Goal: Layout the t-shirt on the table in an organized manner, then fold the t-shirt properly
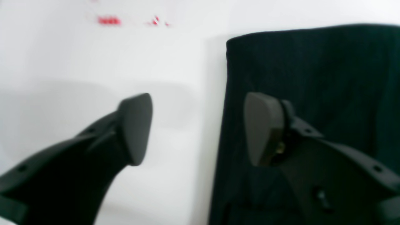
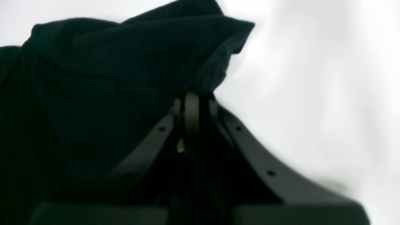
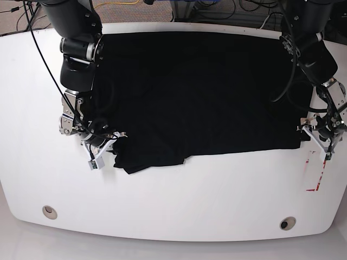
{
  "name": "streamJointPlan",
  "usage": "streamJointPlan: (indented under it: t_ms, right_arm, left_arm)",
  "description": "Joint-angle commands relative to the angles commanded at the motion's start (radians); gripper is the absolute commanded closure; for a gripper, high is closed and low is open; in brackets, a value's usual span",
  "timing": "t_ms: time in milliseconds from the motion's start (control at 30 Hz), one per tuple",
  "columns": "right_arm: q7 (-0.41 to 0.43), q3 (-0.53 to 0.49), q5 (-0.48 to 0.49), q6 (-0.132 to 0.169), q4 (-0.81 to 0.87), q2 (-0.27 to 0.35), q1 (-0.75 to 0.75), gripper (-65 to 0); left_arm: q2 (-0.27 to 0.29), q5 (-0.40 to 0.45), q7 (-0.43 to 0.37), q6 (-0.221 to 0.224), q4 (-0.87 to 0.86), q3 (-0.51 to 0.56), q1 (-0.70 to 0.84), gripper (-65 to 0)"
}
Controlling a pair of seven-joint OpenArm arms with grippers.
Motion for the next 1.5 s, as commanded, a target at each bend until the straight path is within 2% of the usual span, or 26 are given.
streamJointPlan:
  t_ms: [167,333,567,667,800,833,867,933,1000,1267,1333,1500]
  right_arm:
    - [-0.002,0.0,0.0,0.0,0.002,-0.002,-0.002,-0.5]
    - [-0.002,0.0,0.0,0.0,0.002,-0.002,-0.003,-0.5]
    - [-0.002,0.0,0.0,0.0,0.002,-0.002,-0.003,-0.5]
    - [-0.002,0.0,0.0,0.0,0.002,-0.002,-0.003,-0.5]
    - [-0.002,0.0,0.0,0.0,0.002,-0.002,-0.003,-0.5]
    - [-0.002,0.0,0.0,0.0,0.002,-0.002,-0.003,-0.5]
    - [-0.002,0.0,0.0,0.0,0.002,-0.002,-0.003,-0.5]
    - [-0.002,0.0,0.0,0.0,0.002,0.0,-0.003,-0.3]
    - [-0.002,0.0,0.0,0.0,0.002,0.0,-0.003,0.0]
    - [-0.002,-0.002,0.0,0.0,0.002,0.003,0.0,0.0]
    - [-0.002,-0.002,0.0,0.0,0.002,0.003,0.003,0.0]
    - [-0.031,-0.002,0.0,0.0,0.095,0.003,-0.014,0.0]
  left_arm:
    - [0.0,0.003,-0.084,0.0,-0.106,0.0,-0.023,-49.2]
    - [0.0,0.003,-0.092,0.0,-0.201,0.0,-0.055,-49.2]
    - [0.006,0.003,-0.094,-0.006,-0.232,0.0,-0.052,-48.6]
    - [0.006,0.002,-0.094,-0.006,-0.235,0.0,-0.051,-44.3]
    - [0.009,0.002,-0.095,-0.006,-0.235,0.0,-0.051,-26.9]
    - [0.009,0.002,-0.095,-0.006,-0.233,0.0,-0.051,-24.4]
    - [0.009,0.002,-0.097,-0.006,-0.23,0.0,-0.051,-17.4]
    - [0.009,0.002,-0.098,-0.006,-0.23,0.0,-0.052,-9.3]
    - [0.009,0.002,-0.098,-0.006,-0.229,0.0,-0.054,-4.4]
    - [0.008,0.0,-0.098,-0.018,-0.204,0.0,-0.052,-1.4]
    - [0.008,0.0,-0.098,-0.045,-0.157,-0.002,-0.049,0.0]
    - [0.021,0.0,-0.097,-0.045,-0.043,-0.003,-0.008,0.0]
